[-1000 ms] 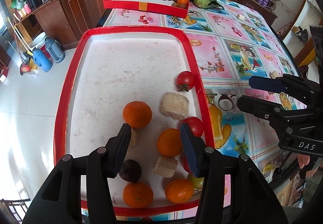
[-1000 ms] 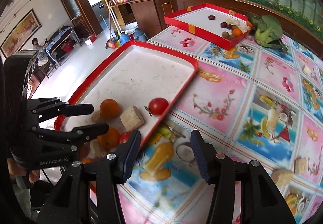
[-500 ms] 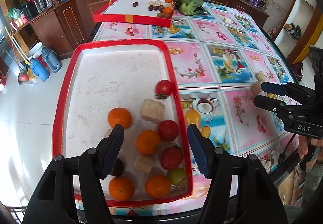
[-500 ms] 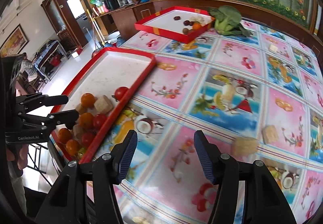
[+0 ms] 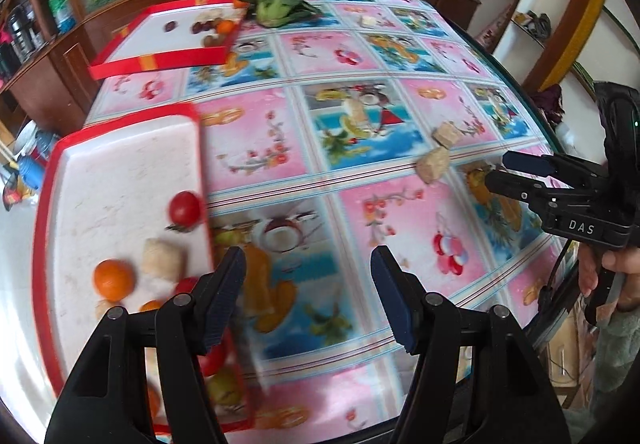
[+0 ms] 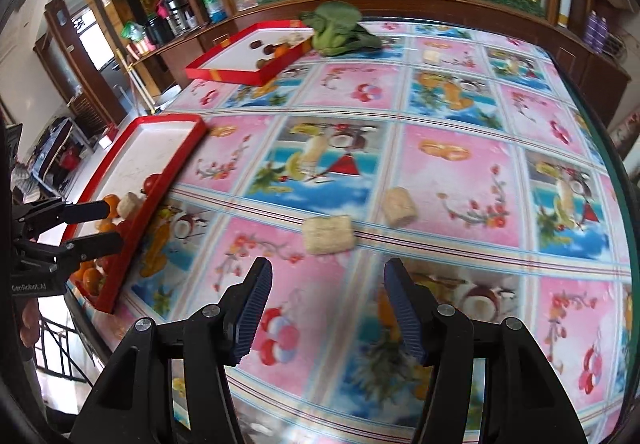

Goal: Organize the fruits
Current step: 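Withdraw both tools from the tray toward the beige cakes on the cloth, then close the left tool on a beige cake while the right tool grasps another cake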

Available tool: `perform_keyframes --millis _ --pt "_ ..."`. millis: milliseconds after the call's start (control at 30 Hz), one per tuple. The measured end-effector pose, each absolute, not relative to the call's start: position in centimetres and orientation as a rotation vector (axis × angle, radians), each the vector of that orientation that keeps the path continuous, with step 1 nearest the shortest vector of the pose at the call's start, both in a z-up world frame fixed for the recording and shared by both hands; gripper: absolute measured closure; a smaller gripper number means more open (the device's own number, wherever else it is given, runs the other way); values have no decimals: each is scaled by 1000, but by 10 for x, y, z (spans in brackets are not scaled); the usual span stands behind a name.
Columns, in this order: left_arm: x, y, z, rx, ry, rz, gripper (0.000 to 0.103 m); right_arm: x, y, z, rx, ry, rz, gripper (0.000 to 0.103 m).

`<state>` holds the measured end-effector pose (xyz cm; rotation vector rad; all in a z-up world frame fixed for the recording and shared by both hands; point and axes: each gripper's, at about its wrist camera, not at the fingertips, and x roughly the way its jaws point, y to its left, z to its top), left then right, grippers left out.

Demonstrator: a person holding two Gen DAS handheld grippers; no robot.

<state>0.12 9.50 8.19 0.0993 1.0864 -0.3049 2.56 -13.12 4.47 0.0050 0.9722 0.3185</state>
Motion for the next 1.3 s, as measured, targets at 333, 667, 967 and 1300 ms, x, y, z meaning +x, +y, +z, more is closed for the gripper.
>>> perform_keyframes --millis 333,667,967,1300 --pt "25 14 58 205 1116 -422 39 48 -166 29 33 992 288 44" --pt "68 -35 32 268 1128 -495 39 79 -183 13 85 1022 314 51" --pt "79 -56 17 295 1143 -504 51 102 -178 9 102 1029 346 51" --pt "74 -11 21 190 1175 -430 68 119 -149 -5 35 1044 356 70"
